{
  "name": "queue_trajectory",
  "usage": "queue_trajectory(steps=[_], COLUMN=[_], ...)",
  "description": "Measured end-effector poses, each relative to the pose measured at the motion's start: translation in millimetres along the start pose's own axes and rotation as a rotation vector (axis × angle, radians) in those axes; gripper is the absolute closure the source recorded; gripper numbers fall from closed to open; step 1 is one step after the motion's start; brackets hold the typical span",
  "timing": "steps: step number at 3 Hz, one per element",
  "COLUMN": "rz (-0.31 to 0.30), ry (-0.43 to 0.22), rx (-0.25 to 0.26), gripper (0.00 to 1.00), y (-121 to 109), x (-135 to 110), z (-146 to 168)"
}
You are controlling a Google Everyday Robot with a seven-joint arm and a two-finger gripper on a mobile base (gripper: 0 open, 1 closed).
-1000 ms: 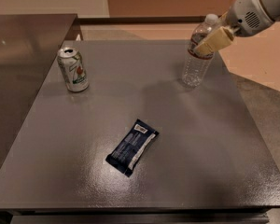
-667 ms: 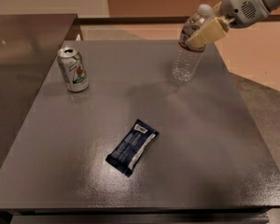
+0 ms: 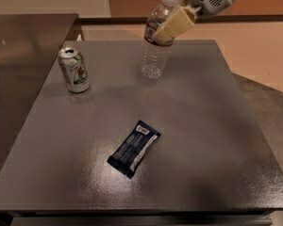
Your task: Move water bottle near 7up can
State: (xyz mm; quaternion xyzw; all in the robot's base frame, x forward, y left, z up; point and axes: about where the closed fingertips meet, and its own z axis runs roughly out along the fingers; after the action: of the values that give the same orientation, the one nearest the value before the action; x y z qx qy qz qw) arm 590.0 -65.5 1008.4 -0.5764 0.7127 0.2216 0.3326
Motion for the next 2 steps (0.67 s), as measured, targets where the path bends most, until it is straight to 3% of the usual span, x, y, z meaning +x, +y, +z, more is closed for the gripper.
queue_trajectory(steps=[2], rz=[-0.087], ry=[0.022], rx=[-0.100], gripper=[1.00], y=[24.8], x=[-51.4], z=[68.1])
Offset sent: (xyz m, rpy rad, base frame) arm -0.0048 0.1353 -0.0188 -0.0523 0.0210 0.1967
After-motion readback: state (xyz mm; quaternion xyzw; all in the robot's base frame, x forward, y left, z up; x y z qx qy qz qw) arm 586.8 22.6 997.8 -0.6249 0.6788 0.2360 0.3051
